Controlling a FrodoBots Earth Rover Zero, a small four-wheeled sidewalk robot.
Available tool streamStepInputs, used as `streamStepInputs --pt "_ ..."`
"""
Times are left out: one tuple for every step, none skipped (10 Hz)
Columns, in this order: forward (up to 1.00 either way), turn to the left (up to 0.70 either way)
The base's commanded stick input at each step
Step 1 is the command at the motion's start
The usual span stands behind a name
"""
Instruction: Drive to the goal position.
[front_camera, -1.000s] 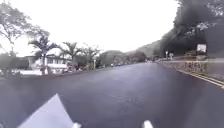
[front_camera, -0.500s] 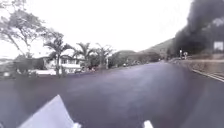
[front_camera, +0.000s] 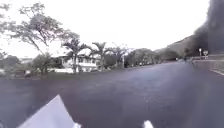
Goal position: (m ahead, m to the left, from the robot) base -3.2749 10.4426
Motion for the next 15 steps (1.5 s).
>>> streamStepInputs --pt "0.00 0.50" --pt "0.00 0.50" --pt "0.00 0.50" --pt "0.00 0.50" --pt "0.00 0.50" --pt "0.00 0.50" --pt "0.00 0.50" --pt "0.00 0.50" --pt "0.00 0.50" --pt "0.00 0.50" --pt "0.00 0.50" --pt "0.00 0.50" --pt "0.00 0.50" --pt "0.00 0.50" --pt "0.00 0.50"
